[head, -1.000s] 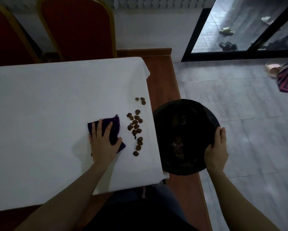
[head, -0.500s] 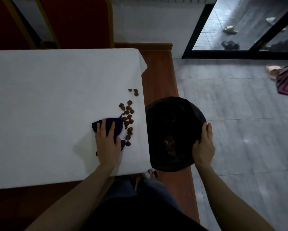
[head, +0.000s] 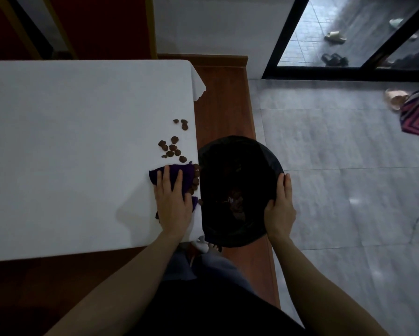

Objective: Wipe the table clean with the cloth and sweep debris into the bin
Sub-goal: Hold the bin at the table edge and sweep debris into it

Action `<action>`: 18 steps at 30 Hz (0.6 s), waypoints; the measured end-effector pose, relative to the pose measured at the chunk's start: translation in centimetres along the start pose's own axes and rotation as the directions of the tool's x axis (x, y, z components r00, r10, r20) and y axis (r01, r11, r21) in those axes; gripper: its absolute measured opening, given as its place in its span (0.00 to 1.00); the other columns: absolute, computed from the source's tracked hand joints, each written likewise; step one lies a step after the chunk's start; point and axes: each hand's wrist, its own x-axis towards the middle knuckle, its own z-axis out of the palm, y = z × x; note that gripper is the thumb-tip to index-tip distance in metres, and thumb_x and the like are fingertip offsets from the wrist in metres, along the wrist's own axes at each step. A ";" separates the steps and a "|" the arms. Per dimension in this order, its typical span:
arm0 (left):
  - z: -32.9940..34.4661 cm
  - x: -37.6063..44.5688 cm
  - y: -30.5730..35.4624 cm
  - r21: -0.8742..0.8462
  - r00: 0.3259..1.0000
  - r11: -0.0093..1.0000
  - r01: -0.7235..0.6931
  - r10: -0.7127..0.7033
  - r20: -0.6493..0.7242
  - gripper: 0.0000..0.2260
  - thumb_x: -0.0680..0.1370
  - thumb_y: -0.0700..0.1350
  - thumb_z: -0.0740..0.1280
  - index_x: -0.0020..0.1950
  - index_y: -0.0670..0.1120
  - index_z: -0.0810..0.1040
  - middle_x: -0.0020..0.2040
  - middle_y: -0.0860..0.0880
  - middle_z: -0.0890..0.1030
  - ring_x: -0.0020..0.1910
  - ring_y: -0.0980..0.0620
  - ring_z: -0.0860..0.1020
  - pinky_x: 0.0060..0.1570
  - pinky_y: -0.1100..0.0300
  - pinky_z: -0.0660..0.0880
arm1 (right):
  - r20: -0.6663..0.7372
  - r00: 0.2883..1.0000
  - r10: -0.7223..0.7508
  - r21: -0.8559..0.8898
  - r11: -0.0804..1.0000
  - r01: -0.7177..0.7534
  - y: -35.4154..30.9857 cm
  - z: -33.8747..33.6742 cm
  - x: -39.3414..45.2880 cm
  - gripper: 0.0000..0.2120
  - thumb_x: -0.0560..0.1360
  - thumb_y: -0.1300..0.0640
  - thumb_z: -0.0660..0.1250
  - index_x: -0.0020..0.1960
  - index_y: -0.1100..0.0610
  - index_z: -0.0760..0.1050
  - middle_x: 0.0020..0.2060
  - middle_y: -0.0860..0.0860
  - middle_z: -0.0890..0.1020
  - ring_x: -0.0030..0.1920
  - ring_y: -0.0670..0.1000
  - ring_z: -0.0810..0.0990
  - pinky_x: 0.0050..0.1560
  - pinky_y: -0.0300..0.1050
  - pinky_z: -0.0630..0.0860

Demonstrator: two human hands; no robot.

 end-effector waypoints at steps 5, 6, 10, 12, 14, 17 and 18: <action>1.0 -0.4 1.9 -0.009 0.999 0.999 -0.039 0.040 0.032 0.26 0.77 0.40 0.66 0.76 0.44 0.68 0.79 0.40 0.60 0.79 0.38 0.55 0.75 0.39 0.58 | 0.028 1.000 0.005 0.011 1.000 -0.006 -0.3 -0.2 -0.3 0.36 0.76 0.71 0.57 0.80 0.52 0.53 0.79 0.46 0.55 0.39 0.50 0.77 0.30 0.32 0.62; 1.1 -0.5 2.3 -0.010 0.998 0.999 -0.047 0.047 0.039 0.26 0.78 0.40 0.66 0.76 0.45 0.68 0.79 0.41 0.60 0.79 0.39 0.55 0.76 0.40 0.58 | 0.034 0.999 0.007 0.015 1.000 -0.007 -0.4 -0.3 -0.4 0.36 0.76 0.71 0.57 0.80 0.52 0.54 0.79 0.46 0.55 0.35 0.49 0.74 0.30 0.31 0.60; 1.9 -0.6 3.7 -0.031 0.992 0.995 -0.091 0.094 0.080 0.26 0.78 0.40 0.65 0.76 0.45 0.67 0.80 0.42 0.59 0.79 0.41 0.54 0.77 0.43 0.56 | 0.047 0.999 0.007 0.019 1.000 -0.008 -0.1 -0.3 -0.3 0.36 0.75 0.71 0.58 0.80 0.52 0.54 0.79 0.46 0.55 0.32 0.49 0.71 0.29 0.32 0.60; 2.1 -0.7 4.0 -0.045 0.986 0.991 -0.129 0.133 0.103 0.26 0.78 0.39 0.64 0.76 0.45 0.67 0.80 0.43 0.59 0.79 0.41 0.54 0.77 0.43 0.57 | 0.049 0.999 0.005 0.022 1.000 -0.006 0.0 -0.3 -0.2 0.36 0.75 0.71 0.57 0.80 0.52 0.54 0.79 0.46 0.55 0.31 0.49 0.72 0.29 0.33 0.61; 2.2 -0.6 4.0 -0.083 0.971 0.977 -0.197 0.206 0.119 0.26 0.78 0.39 0.64 0.77 0.45 0.67 0.80 0.43 0.59 0.79 0.42 0.54 0.76 0.43 0.58 | 0.050 0.999 0.002 0.026 1.000 -0.003 0.2 -0.3 -0.1 0.36 0.76 0.71 0.57 0.80 0.52 0.54 0.79 0.46 0.55 0.30 0.48 0.72 0.29 0.33 0.61; 1.8 -0.5 3.9 -0.172 0.951 0.952 -0.254 0.278 0.134 0.26 0.78 0.38 0.62 0.77 0.45 0.66 0.80 0.44 0.58 0.79 0.43 0.55 0.77 0.46 0.57 | 0.047 0.999 -0.003 0.030 1.000 0.001 0.3 -0.2 0.0 0.35 0.76 0.71 0.57 0.80 0.52 0.54 0.79 0.47 0.56 0.29 0.45 0.71 0.29 0.32 0.62; 1.5 -0.5 3.8 -0.197 0.951 0.947 -0.253 0.280 0.128 0.26 0.78 0.38 0.61 0.77 0.45 0.66 0.80 0.44 0.58 0.79 0.44 0.55 0.77 0.47 0.57 | 0.047 0.999 -0.004 0.028 1.000 0.003 0.4 -0.2 0.1 0.36 0.76 0.71 0.57 0.80 0.52 0.54 0.79 0.47 0.56 0.29 0.45 0.72 0.29 0.32 0.62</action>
